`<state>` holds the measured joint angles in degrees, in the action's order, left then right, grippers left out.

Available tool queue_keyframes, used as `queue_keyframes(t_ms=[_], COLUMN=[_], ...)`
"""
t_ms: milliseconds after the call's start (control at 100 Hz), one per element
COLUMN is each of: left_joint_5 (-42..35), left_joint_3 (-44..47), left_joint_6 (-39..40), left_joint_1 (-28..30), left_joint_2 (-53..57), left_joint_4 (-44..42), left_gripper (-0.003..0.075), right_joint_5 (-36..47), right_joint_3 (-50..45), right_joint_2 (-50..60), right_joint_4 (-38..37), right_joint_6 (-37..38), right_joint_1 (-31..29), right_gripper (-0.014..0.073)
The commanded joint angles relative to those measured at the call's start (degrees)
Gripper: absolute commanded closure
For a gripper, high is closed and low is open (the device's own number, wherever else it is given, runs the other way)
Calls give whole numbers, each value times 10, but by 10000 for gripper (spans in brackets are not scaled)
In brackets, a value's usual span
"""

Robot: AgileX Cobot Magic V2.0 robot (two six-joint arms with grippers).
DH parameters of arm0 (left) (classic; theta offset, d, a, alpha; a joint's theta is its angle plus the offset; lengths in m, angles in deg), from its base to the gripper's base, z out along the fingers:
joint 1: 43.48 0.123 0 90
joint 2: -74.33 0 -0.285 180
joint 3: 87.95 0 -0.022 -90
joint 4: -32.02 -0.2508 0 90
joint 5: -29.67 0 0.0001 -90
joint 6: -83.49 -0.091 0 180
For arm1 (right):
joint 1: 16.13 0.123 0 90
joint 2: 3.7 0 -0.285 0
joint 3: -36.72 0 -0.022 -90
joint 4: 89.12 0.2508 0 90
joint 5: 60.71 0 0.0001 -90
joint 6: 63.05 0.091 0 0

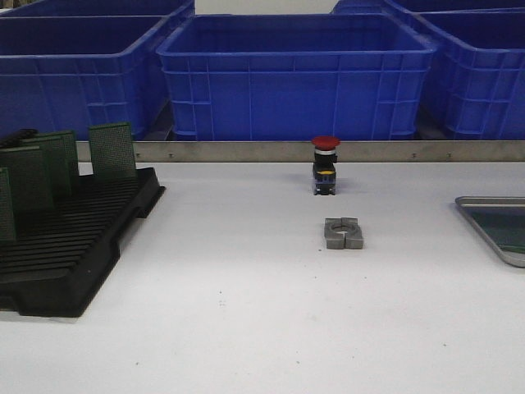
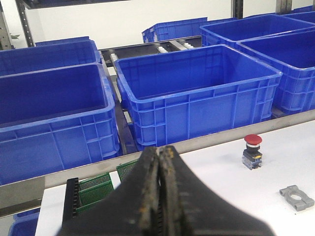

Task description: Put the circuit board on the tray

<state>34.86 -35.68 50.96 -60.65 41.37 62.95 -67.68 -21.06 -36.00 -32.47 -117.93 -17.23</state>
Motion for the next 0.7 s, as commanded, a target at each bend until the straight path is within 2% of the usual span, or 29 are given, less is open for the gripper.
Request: queue_keyframes(t_ms=[0, 170, 230, 290, 410, 450, 690], left_joint_5=[-40, -61, -66, -71, -69, -70, -70], left_joint_3=[-16, -16, -16, -15, -14, -11, 40], left_joint_6=[5, 5, 21, 97, 301, 344, 350], left_joint_1=[1, 1, 1, 1, 2, 4, 47], left_joint_2=[-2, -2, -2, -2, 11, 19, 63], left_joint_4=[7, 3, -29, -94, -309, -344, -349], left_gripper=[738, 738, 738, 738, 738, 738, 738], right_joint_5=[32, 32, 32, 32, 32, 32, 31], right_joint_3=[15, 15, 15, 15, 15, 15, 15], right_joint_2=[-1, -1, -1, -1, -1, -1, -1], right_joint_4=[8, 8, 8, 8, 8, 8, 8], right_joint_6=[-7, -7, -7, -7, -7, -7, -7], right_joint_1=[-1, -1, -1, -1, -1, -1, -1], right_gripper=[662, 662, 662, 662, 662, 662, 662])
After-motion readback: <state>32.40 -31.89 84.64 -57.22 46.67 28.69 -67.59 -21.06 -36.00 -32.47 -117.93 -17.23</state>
